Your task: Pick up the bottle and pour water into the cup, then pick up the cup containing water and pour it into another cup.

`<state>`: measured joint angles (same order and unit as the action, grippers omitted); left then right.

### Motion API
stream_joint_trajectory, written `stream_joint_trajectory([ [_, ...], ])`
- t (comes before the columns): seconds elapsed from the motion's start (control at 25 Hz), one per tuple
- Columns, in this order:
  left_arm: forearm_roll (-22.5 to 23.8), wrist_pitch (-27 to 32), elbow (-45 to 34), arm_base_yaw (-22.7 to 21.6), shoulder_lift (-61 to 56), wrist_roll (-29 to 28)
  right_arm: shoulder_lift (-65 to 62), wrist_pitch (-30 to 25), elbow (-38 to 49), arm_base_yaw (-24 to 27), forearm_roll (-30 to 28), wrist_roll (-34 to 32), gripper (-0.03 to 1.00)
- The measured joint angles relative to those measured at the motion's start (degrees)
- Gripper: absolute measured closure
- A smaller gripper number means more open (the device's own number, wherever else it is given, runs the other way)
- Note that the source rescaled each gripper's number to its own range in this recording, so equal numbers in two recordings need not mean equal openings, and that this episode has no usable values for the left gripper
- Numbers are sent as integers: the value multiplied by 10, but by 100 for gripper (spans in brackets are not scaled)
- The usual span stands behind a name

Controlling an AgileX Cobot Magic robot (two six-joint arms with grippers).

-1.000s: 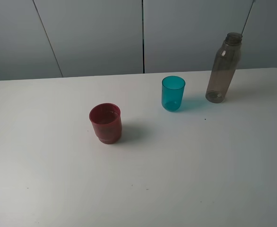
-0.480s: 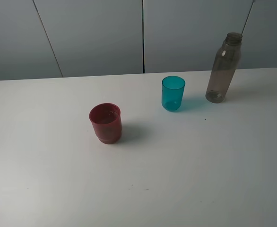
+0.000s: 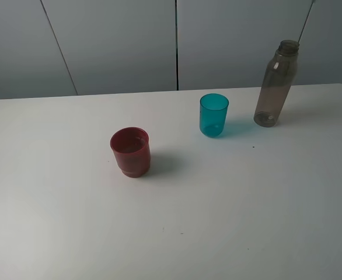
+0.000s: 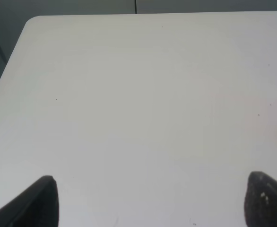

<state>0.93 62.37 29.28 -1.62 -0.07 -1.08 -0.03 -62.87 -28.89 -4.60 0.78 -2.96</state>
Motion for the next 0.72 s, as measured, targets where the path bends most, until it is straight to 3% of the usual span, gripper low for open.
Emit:
stream_joint_trajectory([
  [0.72, 0, 0, 0, 0, 0, 0, 0, 0, 0, 0, 0, 1, -3],
])
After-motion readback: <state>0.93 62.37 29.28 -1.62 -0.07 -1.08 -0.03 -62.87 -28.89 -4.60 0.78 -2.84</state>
